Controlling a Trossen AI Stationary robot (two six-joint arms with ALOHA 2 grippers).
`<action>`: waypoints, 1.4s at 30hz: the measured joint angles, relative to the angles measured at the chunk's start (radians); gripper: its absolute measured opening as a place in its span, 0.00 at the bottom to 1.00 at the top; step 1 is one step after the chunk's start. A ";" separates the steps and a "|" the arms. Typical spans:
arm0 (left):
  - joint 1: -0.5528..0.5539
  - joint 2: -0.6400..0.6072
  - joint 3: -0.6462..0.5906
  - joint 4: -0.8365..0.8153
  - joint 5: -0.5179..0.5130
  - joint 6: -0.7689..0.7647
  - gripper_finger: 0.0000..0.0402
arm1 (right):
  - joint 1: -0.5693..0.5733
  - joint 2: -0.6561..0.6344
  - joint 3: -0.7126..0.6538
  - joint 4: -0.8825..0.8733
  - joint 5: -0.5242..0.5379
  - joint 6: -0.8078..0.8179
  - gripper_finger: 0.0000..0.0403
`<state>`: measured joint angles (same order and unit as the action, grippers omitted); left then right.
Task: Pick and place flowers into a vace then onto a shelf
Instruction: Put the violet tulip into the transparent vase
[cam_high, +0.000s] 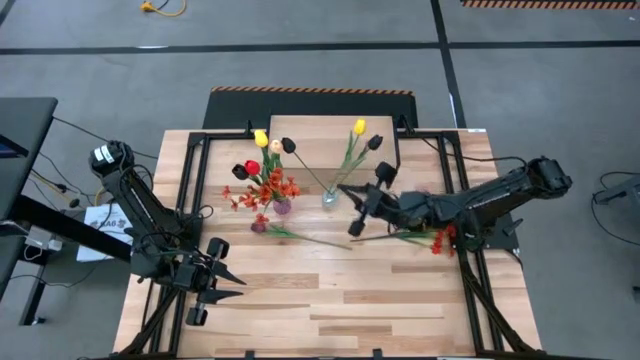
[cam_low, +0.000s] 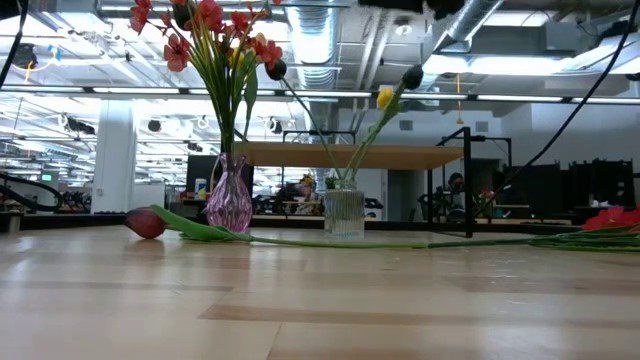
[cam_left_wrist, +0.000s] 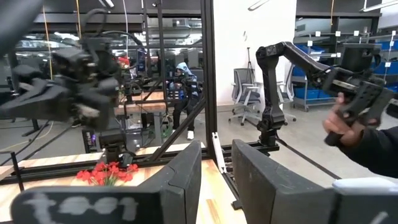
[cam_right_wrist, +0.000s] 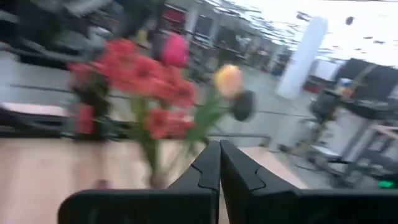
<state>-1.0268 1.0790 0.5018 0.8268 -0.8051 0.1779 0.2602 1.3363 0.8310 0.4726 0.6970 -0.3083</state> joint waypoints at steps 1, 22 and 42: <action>0.000 0.000 0.000 0.000 0.000 0.000 0.20 | 0.024 -0.001 0.000 -0.004 0.000 0.020 0.00; 0.000 0.000 0.000 -0.002 0.000 -0.005 0.20 | 0.219 0.376 0.000 -0.089 -0.090 0.391 0.00; 0.000 0.000 0.000 -0.005 0.001 -0.006 0.20 | 0.088 0.535 0.000 -0.135 -0.225 0.520 0.33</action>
<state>-1.0267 1.0790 0.5018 0.8215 -0.8044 0.1719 0.3481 1.8709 0.8310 0.3373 0.4717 0.2122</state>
